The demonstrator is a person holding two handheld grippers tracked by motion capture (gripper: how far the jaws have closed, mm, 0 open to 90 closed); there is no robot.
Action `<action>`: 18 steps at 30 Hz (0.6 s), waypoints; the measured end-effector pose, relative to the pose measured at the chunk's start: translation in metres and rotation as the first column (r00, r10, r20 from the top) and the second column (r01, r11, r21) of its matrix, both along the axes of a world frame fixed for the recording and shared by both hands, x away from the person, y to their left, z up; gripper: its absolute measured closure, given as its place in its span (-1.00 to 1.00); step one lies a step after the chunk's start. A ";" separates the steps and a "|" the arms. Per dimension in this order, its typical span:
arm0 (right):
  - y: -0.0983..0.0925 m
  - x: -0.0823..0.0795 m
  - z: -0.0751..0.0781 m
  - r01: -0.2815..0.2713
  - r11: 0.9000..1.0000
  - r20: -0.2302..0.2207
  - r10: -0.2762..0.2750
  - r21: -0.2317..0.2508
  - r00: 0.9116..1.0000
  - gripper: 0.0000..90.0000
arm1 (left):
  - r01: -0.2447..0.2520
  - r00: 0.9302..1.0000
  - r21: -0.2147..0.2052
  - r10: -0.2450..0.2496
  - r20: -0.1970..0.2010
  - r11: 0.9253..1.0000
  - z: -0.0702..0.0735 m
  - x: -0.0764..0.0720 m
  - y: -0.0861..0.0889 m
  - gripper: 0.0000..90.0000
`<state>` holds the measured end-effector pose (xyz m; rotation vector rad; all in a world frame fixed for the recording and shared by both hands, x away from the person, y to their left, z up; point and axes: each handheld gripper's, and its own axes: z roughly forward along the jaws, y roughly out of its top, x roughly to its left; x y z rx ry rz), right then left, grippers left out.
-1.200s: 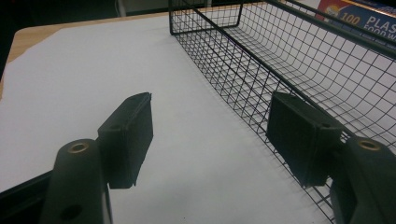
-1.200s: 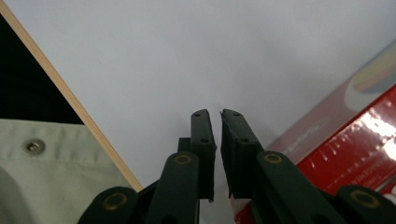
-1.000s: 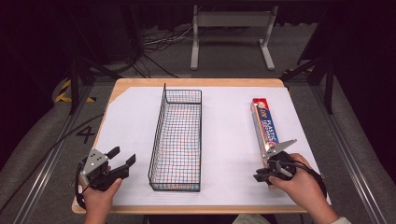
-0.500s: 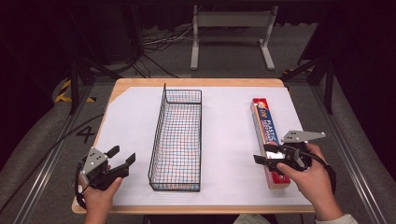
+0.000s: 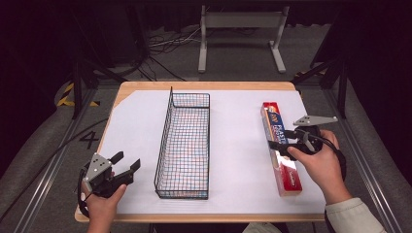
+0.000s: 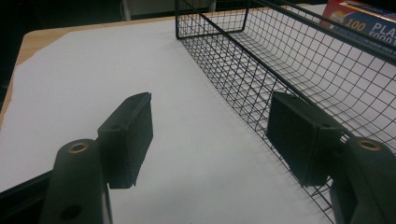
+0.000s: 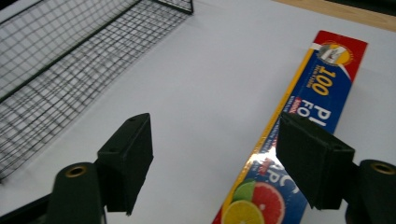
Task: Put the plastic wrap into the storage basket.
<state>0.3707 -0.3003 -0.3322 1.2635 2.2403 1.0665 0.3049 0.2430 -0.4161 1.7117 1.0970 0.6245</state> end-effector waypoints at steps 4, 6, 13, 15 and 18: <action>-0.004 0.018 -0.004 0.046 0.998 -0.038 -0.047 -0.034 0.998 -0.36 | 0.000 1.000 0.004 0.000 0.002 1.000 0.000 0.000 0.000 -0.29; -0.006 0.026 -0.006 0.061 0.995 -0.049 -0.065 -0.081 0.997 -0.28 | 0.000 1.000 0.000 0.000 0.000 1.000 0.000 0.000 0.000 -0.29; -0.006 0.048 -0.022 0.149 0.981 -0.116 -0.163 -0.121 0.980 -0.40 | -0.001 1.000 0.002 0.001 0.002 1.000 -0.001 0.000 0.001 -0.29; -0.003 0.053 -0.026 0.175 0.975 -0.133 -0.193 -0.138 0.972 -0.46 | -0.001 1.000 0.002 0.001 0.001 1.000 -0.001 0.000 0.000 -0.29; 0.000 0.060 -0.034 0.231 0.957 -0.157 -0.259 -0.175 0.953 -0.55 | 0.000 1.000 0.003 0.000 0.001 1.000 -0.001 0.000 0.001 -0.29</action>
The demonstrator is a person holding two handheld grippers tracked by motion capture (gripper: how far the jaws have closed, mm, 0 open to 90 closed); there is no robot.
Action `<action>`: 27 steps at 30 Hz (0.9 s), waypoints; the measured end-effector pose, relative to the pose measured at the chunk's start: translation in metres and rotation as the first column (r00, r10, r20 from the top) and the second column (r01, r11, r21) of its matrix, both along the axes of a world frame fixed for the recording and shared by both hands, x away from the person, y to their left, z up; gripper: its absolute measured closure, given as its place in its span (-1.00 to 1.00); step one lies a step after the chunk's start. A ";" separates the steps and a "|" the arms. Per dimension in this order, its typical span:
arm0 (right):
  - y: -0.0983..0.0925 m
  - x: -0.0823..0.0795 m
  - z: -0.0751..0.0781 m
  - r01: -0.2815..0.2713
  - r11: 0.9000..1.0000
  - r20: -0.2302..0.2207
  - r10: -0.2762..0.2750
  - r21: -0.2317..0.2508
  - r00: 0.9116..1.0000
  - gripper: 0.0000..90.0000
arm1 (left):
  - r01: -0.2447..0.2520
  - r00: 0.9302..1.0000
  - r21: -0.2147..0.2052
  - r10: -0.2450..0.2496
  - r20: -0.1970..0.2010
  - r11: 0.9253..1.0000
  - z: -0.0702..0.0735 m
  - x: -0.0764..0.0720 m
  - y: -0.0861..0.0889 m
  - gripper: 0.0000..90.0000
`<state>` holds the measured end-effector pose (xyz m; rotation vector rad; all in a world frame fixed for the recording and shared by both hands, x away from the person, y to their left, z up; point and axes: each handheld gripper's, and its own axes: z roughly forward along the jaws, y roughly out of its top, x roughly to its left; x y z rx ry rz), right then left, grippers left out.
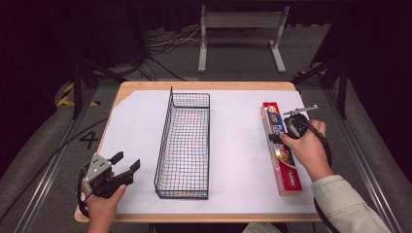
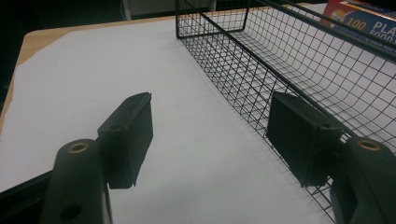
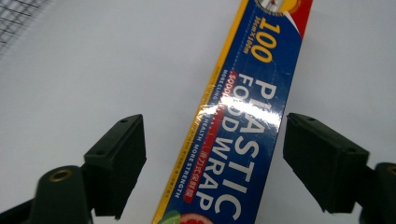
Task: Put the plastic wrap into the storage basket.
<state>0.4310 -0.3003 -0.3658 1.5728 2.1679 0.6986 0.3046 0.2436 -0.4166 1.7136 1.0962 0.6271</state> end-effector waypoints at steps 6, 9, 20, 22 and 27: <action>0.001 0.011 -0.014 0.088 0.995 -0.075 -0.091 -0.046 0.993 -0.62 | -0.003 1.000 0.000 0.003 0.000 1.000 0.000 0.000 0.000 -0.29; 0.003 0.013 -0.021 0.135 0.990 -0.084 -0.139 -0.048 0.987 -0.58 | -0.007 1.000 -0.002 0.007 -0.003 1.000 0.000 0.000 0.000 -0.29; 0.009 0.022 -0.037 0.249 0.967 -0.241 -0.256 -0.061 0.936 -0.36 | -0.009 1.000 -0.001 0.009 -0.004 1.000 0.000 0.000 0.001 -0.29; 0.012 0.024 -0.037 0.274 0.960 -0.281 -0.280 -0.061 0.918 -0.20 | -0.010 1.000 0.000 0.010 -0.002 1.000 0.000 0.000 0.001 -0.29; 0.019 0.027 -0.034 0.313 0.943 -0.301 -0.331 -0.108 0.894 -0.11 | -0.014 1.000 0.000 0.014 0.000 1.000 0.000 -0.001 0.001 -0.29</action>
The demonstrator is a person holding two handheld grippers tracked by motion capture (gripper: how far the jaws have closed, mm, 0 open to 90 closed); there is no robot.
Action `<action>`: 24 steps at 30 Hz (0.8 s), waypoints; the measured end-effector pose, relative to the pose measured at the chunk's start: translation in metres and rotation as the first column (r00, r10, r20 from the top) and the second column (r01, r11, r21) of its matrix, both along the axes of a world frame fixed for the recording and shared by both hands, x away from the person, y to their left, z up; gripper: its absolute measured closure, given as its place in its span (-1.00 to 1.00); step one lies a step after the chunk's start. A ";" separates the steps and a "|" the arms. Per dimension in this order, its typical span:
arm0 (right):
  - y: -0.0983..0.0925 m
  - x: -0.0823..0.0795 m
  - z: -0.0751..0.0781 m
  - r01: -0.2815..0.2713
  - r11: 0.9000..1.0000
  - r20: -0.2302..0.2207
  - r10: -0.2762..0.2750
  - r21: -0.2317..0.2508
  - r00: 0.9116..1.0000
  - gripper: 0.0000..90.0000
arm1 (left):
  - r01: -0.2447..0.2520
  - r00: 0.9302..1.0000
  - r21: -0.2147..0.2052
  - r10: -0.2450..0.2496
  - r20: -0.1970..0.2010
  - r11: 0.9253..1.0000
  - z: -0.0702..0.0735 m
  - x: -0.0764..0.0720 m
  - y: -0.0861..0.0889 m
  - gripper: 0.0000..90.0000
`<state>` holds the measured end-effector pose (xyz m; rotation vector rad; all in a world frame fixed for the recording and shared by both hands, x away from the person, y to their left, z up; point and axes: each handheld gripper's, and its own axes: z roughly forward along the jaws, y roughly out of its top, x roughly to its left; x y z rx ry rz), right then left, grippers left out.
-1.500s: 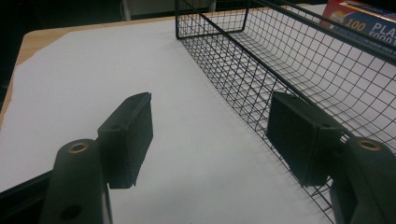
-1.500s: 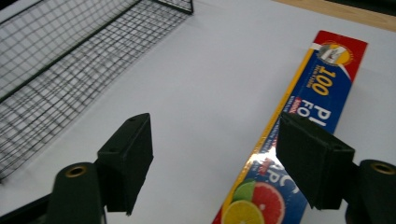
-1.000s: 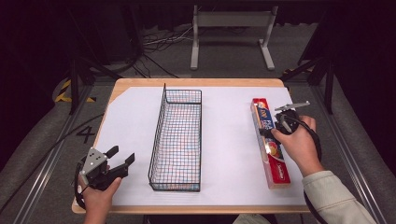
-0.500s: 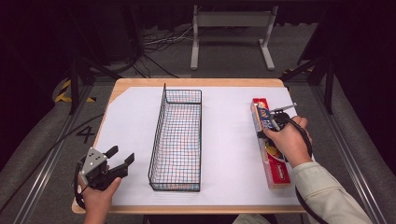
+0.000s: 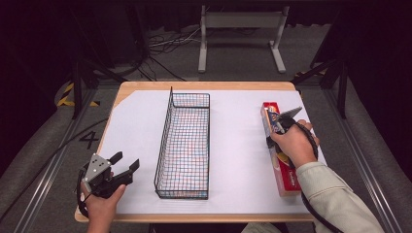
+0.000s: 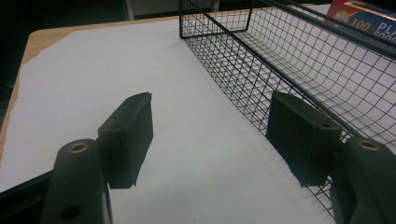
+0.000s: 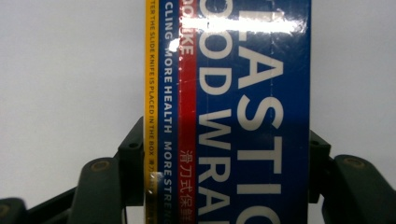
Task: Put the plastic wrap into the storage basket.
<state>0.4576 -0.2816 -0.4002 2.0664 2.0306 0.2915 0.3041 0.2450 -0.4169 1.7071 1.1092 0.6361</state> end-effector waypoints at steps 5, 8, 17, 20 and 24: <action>0.001 0.001 0.003 0.053 0.996 -0.014 -0.052 0.072 0.999 -0.09 | 0.000 1.000 -0.002 0.000 0.002 1.000 0.000 0.000 0.000 -0.29; 0.004 0.001 0.007 0.065 0.994 -0.023 -0.063 0.087 0.998 -0.09 | -0.003 1.000 -0.004 0.003 0.001 1.000 0.000 0.000 0.000 -0.29; 0.020 0.002 0.028 0.102 0.988 -0.007 -0.102 0.116 0.995 -0.09 | 0.004 1.000 0.008 -0.004 0.002 1.000 -0.002 -0.004 0.000 -0.29; 0.030 0.004 0.037 0.105 0.987 -0.002 -0.106 0.125 0.994 -0.09 | -0.003 1.000 0.006 0.003 0.002 1.000 -0.002 -0.006 0.000 -0.29; 0.042 0.006 0.047 0.105 0.987 0.013 -0.107 0.121 0.994 -0.09 | -0.015 1.000 -0.009 0.015 -0.008 1.000 -0.002 -0.008 0.003 -0.29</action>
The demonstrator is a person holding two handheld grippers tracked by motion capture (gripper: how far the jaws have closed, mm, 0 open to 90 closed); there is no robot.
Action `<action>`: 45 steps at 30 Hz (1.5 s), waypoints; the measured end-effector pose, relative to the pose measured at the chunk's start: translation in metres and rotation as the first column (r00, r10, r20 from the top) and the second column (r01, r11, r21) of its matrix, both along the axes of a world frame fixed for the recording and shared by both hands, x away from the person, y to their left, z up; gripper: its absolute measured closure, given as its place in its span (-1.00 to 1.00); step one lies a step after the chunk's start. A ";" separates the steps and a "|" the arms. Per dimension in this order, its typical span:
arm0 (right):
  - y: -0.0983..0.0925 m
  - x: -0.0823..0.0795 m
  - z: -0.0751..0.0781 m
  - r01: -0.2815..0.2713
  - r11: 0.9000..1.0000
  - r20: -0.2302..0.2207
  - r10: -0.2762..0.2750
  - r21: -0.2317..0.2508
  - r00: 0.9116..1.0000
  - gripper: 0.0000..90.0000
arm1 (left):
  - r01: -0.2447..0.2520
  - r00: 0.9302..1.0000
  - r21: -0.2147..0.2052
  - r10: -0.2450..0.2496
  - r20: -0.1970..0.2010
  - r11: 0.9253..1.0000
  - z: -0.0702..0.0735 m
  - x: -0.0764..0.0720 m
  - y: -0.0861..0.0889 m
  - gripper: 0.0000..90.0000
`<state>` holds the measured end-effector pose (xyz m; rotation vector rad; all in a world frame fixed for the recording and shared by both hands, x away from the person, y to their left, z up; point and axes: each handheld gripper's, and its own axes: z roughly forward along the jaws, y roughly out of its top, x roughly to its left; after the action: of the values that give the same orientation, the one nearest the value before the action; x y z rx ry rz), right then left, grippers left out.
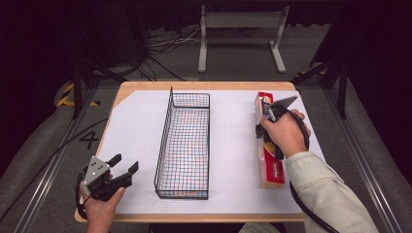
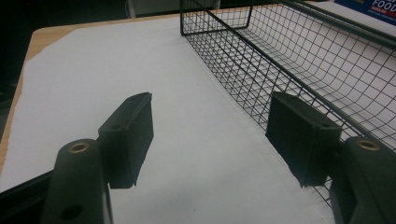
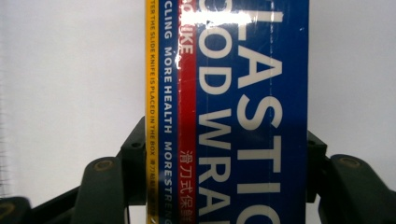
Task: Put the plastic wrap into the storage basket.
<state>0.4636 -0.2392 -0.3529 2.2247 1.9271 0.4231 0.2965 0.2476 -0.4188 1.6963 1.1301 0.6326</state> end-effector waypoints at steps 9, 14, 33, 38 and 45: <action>0.043 0.000 0.025 -0.008 1.000 0.031 0.008 0.015 0.999 -0.09 | 0.020 1.000 0.001 -0.020 0.002 1.000 -0.001 0.001 -0.005 -0.28; 0.063 0.001 0.032 -0.022 0.999 0.042 0.021 0.030 0.999 -0.10 | 0.022 1.000 0.002 -0.022 -0.002 1.000 -0.002 0.002 -0.006 -0.28; 0.135 0.007 0.047 -0.081 0.996 0.053 0.079 0.037 0.995 -0.10 | 0.000 1.000 0.032 0.000 0.000 0.999 -0.003 -0.003 -0.006 -0.27; 0.153 0.009 0.047 -0.100 0.994 0.059 0.097 0.052 0.994 -0.10 | 0.001 1.000 0.028 -0.001 -0.002 1.000 -0.004 -0.002 -0.006 -0.27; 0.176 0.011 0.046 -0.128 0.989 0.062 0.123 0.070 0.990 -0.10 | 0.002 1.000 0.031 -0.002 0.004 1.000 -0.003 -0.002 -0.007 -0.27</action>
<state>0.4749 -0.0629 -0.3066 2.1159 2.0603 0.5787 0.2945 0.2408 -0.4222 1.7212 1.1215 0.6547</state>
